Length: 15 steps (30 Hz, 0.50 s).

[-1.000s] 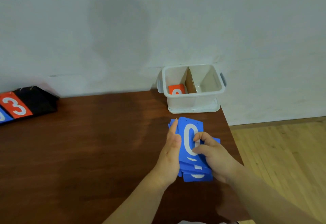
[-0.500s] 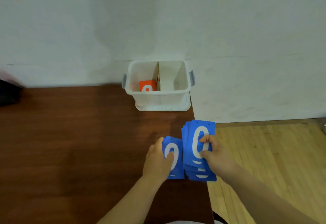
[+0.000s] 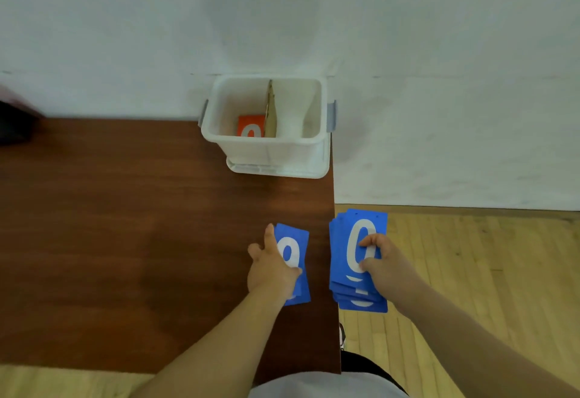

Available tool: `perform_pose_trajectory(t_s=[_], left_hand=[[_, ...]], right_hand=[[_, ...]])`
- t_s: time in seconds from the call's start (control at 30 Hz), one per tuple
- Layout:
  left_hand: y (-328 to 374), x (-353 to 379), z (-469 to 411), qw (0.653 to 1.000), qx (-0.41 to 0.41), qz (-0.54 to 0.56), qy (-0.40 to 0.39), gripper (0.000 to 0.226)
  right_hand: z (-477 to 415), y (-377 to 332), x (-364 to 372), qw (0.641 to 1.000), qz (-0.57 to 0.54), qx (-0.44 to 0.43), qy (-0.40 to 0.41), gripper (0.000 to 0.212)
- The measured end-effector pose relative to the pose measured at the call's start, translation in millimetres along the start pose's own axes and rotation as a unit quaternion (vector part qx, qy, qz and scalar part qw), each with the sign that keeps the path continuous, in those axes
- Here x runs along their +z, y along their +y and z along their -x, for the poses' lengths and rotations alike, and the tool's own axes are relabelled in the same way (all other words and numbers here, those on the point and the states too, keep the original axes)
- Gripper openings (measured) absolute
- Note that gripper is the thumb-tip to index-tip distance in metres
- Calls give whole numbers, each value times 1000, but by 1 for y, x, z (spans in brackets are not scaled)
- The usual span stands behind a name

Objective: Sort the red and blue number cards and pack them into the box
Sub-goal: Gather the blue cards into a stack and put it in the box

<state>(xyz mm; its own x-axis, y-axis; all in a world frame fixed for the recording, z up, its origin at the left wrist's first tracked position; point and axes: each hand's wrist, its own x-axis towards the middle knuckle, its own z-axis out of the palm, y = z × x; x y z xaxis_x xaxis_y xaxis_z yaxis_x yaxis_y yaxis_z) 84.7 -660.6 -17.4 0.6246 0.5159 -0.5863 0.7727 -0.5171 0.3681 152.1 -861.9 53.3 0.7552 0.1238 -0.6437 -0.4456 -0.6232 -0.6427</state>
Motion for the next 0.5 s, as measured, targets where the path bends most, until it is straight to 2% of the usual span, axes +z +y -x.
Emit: perform_pose_trajectory(t_s=[0.1,0.2,0.27,0.37,0.5], left_hand=[[-8,-7,5,998,52,48,-3,116],[-11,-18,3,984,82,151,-38,91],[-8,-28,5,969,89,227,-34,77],[-1,-52,13,935,95,339,-39,76],[6,-87,25,897,166,404,-70,73]], right_hand=[[1,-3,2,999,-35,1,-11,27],[4,-8,8,994,-108,9,-30,30],[6,-13,14,983,-174,16,-48,31],[8,-26,28,966,-250,18,-70,32],[14,-48,49,958,-272,-6,-86,35]])
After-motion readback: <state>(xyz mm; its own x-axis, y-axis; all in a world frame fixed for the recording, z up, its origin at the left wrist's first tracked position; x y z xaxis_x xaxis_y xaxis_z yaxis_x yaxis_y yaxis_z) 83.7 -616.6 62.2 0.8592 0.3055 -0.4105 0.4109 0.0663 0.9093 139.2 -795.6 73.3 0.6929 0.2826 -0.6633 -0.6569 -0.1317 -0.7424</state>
